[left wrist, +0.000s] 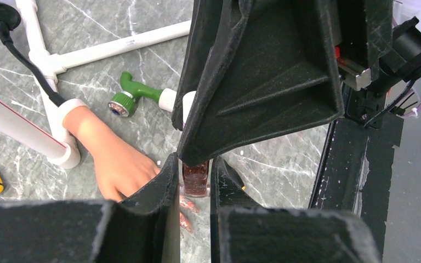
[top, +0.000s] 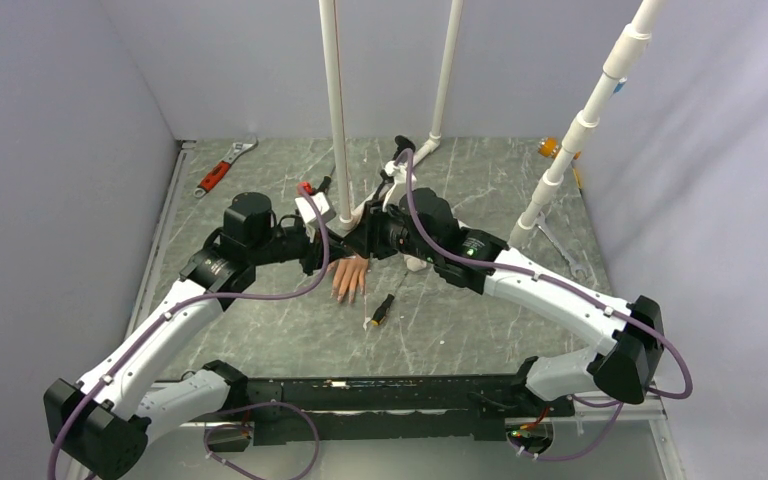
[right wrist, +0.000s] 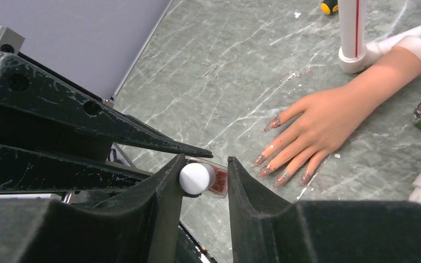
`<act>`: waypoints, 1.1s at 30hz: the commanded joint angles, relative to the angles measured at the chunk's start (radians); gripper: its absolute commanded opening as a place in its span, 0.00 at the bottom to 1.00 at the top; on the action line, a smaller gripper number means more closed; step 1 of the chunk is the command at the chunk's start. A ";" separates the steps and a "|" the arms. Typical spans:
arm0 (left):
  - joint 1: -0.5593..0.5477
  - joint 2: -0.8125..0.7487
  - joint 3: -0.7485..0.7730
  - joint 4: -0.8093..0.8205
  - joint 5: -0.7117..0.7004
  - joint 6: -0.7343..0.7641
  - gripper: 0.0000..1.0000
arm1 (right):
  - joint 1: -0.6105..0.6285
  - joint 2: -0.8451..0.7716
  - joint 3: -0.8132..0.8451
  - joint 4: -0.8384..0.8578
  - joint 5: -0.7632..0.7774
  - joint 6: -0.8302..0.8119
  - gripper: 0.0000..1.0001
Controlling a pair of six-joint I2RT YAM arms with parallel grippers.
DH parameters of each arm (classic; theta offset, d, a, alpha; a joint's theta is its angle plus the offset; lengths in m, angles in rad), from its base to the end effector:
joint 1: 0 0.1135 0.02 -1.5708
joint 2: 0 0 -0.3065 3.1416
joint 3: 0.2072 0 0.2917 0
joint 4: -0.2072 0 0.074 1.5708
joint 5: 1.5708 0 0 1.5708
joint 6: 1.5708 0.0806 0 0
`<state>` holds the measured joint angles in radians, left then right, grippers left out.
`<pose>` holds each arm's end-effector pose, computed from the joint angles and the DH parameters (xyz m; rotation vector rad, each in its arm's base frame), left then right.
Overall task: Paint the nails
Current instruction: Unscrew the nail polish bottle.
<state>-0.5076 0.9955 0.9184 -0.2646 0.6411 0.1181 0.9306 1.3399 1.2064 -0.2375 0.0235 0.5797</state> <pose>0.2152 -0.1749 0.3621 1.0009 1.6584 -0.8719 0.2314 0.3075 0.3773 -0.3451 2.0420 0.9531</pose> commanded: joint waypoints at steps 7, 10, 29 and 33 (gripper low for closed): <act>-0.005 -0.015 0.019 0.061 0.044 -0.014 0.00 | -0.002 -0.049 -0.059 0.106 -0.130 -0.128 0.21; -0.005 -0.016 0.018 0.061 0.052 -0.013 0.00 | -0.004 -0.063 -0.081 0.119 -0.168 -0.145 0.17; -0.004 -0.037 0.026 0.061 0.283 0.014 0.00 | -0.029 -0.119 -0.188 0.215 -0.715 -0.314 0.10; -0.004 -0.038 0.027 0.059 0.289 0.016 0.00 | -0.030 -0.125 -0.178 0.193 -0.703 -0.340 0.33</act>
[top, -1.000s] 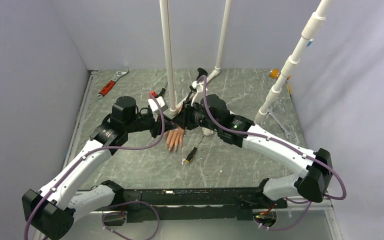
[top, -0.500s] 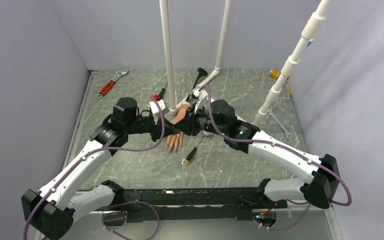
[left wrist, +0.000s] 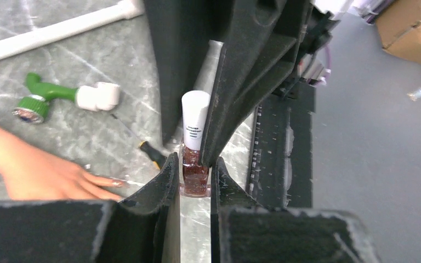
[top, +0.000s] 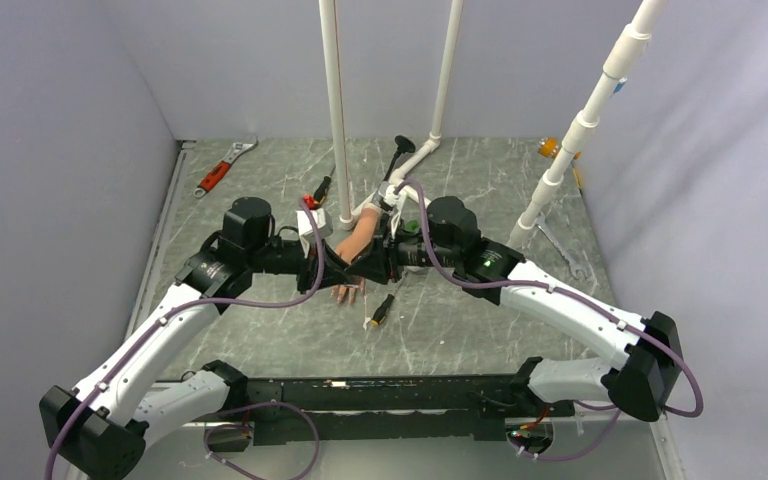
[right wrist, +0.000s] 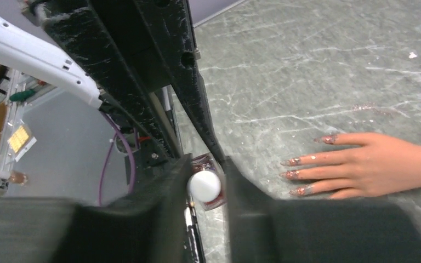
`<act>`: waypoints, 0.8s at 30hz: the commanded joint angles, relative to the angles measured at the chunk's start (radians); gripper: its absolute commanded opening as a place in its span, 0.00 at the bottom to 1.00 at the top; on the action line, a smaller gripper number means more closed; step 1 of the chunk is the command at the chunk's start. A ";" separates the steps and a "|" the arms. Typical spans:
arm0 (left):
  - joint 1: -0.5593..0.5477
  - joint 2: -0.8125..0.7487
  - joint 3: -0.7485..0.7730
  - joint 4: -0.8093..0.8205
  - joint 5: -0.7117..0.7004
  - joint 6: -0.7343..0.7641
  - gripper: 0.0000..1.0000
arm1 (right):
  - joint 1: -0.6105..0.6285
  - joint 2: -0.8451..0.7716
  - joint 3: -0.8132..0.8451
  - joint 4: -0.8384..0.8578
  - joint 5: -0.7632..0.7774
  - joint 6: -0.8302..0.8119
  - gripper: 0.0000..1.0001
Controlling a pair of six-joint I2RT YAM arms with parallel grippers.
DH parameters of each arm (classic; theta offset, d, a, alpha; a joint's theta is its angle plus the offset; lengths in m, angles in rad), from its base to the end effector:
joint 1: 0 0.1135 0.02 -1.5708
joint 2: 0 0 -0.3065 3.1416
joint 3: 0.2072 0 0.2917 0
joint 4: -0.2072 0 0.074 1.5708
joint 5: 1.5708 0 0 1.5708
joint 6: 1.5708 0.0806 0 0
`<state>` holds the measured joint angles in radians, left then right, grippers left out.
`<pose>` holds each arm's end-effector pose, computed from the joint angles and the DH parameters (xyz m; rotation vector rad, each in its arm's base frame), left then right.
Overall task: Paint the nails
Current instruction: Unscrew the nail polish bottle.
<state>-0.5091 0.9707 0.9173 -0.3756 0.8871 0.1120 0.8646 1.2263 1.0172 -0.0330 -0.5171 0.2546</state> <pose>0.1868 -0.1758 0.3592 1.1423 1.6458 -1.1352 0.1956 0.2907 0.3669 -0.9594 1.7183 1.2330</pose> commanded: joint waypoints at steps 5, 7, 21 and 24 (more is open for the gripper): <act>-0.003 -0.013 0.026 0.169 0.023 0.021 0.00 | 0.034 -0.020 0.041 -0.085 -0.080 -0.043 0.68; -0.002 -0.012 0.026 0.170 0.013 0.020 0.00 | 0.034 -0.027 0.038 -0.090 -0.051 -0.035 0.75; -0.001 -0.010 0.020 0.176 -0.172 -0.014 0.00 | 0.035 -0.130 -0.026 -0.033 0.054 0.051 0.84; -0.001 -0.014 0.017 0.178 -0.211 -0.017 0.00 | 0.035 -0.129 -0.006 -0.057 0.156 0.091 0.84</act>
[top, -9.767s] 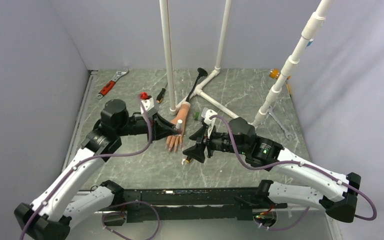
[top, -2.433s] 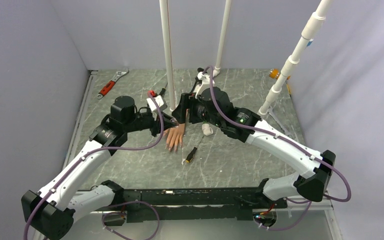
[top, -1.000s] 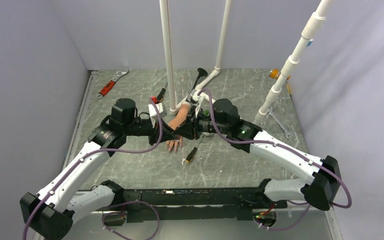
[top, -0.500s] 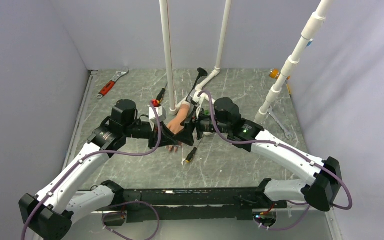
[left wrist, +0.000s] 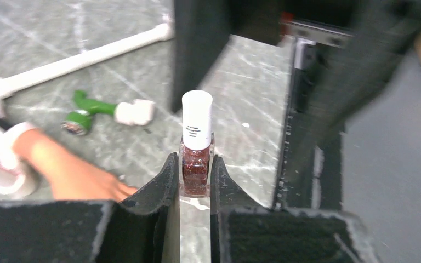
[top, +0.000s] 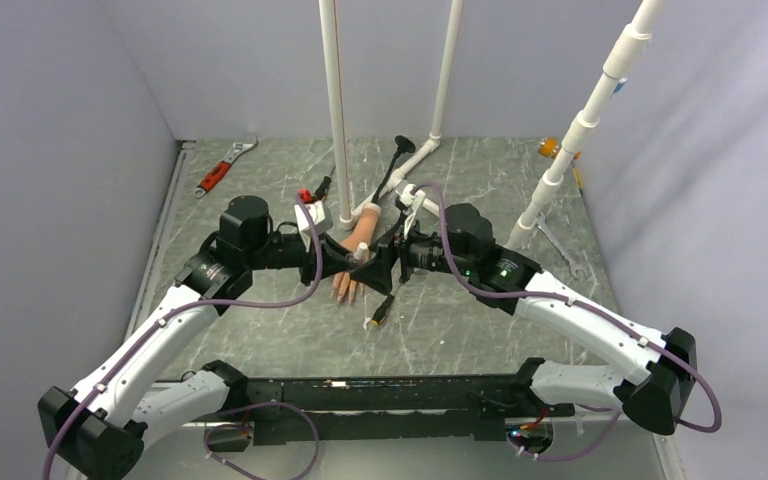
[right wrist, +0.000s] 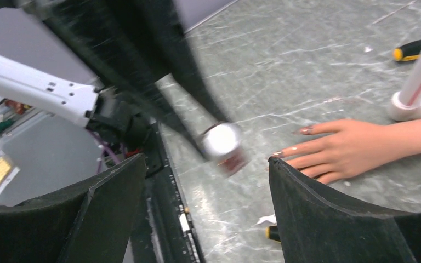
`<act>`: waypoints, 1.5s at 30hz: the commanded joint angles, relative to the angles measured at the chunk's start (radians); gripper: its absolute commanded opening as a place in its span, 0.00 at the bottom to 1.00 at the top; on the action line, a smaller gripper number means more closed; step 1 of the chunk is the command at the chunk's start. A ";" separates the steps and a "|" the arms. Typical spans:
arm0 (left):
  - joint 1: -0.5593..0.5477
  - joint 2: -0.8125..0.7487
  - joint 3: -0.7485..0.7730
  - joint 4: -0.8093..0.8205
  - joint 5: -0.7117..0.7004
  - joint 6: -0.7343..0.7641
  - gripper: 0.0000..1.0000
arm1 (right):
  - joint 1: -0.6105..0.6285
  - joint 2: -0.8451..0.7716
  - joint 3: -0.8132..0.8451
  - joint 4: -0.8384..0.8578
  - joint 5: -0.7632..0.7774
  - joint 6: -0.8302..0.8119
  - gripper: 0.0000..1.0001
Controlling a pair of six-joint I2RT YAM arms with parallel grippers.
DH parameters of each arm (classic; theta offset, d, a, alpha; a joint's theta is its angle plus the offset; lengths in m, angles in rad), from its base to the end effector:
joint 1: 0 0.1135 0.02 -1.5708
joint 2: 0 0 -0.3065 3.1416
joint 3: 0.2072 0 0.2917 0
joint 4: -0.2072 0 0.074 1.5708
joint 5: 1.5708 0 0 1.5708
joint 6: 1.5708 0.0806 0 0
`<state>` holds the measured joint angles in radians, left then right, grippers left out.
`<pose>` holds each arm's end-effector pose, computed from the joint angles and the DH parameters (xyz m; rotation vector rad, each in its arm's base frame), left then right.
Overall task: Paint the nails
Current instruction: Unscrew the nail polish bottle.
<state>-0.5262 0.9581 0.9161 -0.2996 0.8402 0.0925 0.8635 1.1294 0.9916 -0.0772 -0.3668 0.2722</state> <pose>0.1876 -0.1784 0.3694 1.1192 1.5852 -1.0884 0.1898 0.2665 0.3790 -0.8247 1.7341 1.1194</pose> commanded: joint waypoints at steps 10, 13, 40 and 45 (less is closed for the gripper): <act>0.025 0.006 0.018 0.103 -0.194 0.002 0.00 | 0.036 -0.052 0.055 -0.015 0.122 0.095 0.84; 0.026 0.002 0.012 0.119 -0.199 -0.010 0.00 | 0.036 -0.056 0.071 -0.021 0.289 0.183 0.84; 0.028 0.009 0.019 0.112 -0.201 -0.008 0.00 | 0.040 0.127 0.189 0.026 0.315 0.224 0.42; 0.028 0.008 0.018 0.115 -0.187 -0.005 0.00 | 0.040 0.155 0.206 0.005 0.300 0.217 0.38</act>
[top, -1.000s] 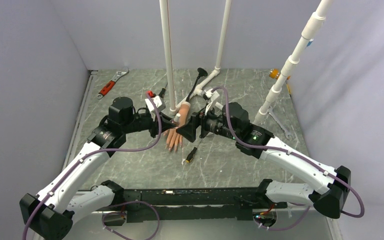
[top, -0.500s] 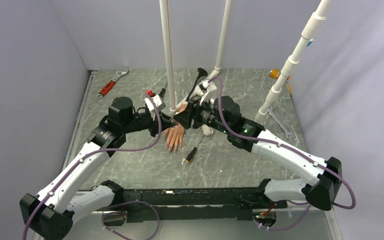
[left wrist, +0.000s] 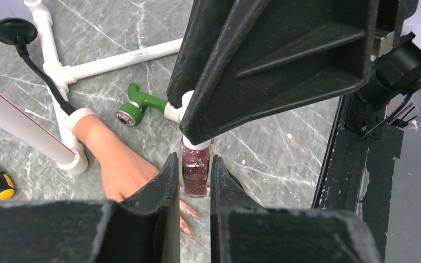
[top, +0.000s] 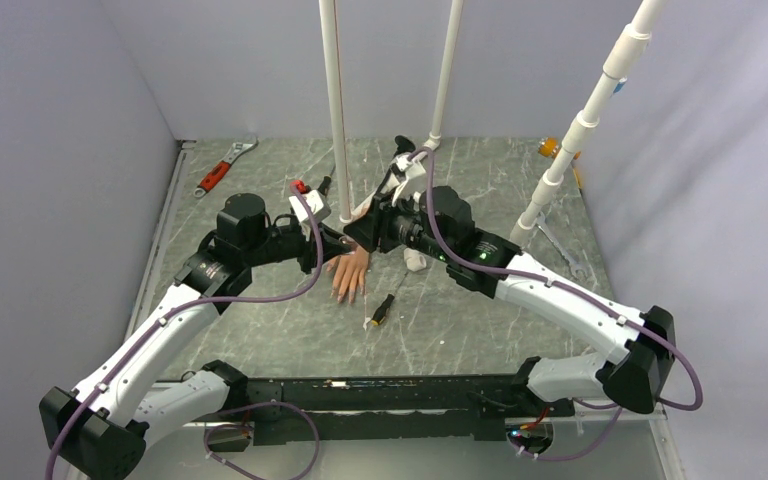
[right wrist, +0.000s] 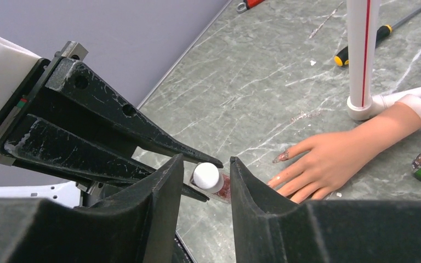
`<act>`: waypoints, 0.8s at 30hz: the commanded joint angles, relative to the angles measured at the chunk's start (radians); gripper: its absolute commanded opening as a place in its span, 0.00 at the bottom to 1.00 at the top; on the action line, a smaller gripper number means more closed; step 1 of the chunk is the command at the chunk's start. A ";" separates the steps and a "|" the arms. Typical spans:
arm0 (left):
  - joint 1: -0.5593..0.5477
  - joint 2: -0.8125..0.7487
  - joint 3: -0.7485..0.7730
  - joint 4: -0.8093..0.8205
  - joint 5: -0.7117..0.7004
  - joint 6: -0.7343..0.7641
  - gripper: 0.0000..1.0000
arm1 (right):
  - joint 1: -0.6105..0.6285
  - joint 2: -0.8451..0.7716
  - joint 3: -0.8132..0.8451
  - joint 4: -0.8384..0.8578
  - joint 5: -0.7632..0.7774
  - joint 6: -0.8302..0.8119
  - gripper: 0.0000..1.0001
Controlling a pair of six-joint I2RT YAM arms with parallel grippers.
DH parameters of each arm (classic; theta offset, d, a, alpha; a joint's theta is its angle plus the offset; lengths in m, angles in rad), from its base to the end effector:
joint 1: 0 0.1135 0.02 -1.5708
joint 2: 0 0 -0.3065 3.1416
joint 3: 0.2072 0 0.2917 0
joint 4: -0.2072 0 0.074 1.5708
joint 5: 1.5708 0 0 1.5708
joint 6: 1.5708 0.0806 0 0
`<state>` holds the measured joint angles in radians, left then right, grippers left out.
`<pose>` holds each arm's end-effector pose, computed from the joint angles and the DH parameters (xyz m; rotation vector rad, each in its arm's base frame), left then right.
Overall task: Paint the nails
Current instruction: Unscrew the nail polish bottle.
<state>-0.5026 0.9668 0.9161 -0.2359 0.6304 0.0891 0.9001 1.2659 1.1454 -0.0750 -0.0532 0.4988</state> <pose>0.2115 -0.1705 0.3719 0.9637 1.6260 -0.8679 0.2267 0.2926 0.4011 -0.4174 1.8449 1.0385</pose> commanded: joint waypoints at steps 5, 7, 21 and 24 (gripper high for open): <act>0.004 -0.001 0.014 0.053 0.021 -0.002 0.00 | 0.004 0.031 0.054 -0.010 -0.033 -0.006 0.31; 0.005 -0.001 0.016 0.051 0.022 -0.001 0.00 | 0.005 0.030 0.050 -0.014 -0.033 -0.009 0.29; 0.014 -0.002 0.032 0.025 0.224 0.028 0.00 | 0.005 -0.013 -0.020 0.001 -0.147 -0.087 0.01; 0.016 -0.007 0.031 0.023 0.282 0.039 0.00 | 0.005 -0.037 -0.050 0.016 -0.196 -0.107 0.00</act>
<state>-0.4835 0.9726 0.9161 -0.2630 0.7452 0.0967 0.9012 1.2732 1.1301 -0.1040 -0.1528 0.4335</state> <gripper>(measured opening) 0.175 0.225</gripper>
